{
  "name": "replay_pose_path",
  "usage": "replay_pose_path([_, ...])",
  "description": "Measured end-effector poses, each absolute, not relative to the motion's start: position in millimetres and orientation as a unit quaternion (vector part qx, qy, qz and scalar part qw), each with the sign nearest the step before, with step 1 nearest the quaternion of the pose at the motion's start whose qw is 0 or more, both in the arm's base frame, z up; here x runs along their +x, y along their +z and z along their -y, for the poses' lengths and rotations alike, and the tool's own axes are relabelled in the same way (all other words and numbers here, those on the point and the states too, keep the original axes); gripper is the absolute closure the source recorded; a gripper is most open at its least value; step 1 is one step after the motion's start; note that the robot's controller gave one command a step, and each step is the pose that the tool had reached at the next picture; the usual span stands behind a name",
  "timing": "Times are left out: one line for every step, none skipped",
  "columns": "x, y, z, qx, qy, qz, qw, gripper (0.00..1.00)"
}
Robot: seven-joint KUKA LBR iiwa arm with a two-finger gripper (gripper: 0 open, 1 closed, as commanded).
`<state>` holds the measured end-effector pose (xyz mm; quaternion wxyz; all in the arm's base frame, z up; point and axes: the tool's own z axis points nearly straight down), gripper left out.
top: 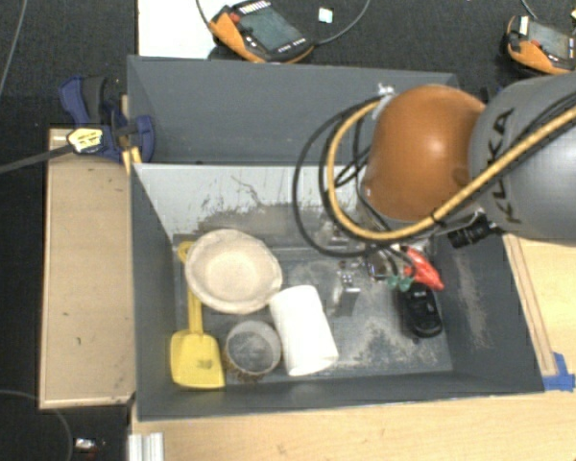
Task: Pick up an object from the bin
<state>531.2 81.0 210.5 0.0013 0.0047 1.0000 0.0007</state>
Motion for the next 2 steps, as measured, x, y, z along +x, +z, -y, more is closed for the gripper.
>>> replay_pose_path([531.2,210.5,-81.0,0.005,0.001,-1.000,0.001,0.00])
replay_pose_path([494.6,296.7,-55.4,-0.207,0.000,-0.978,0.006,0.00])
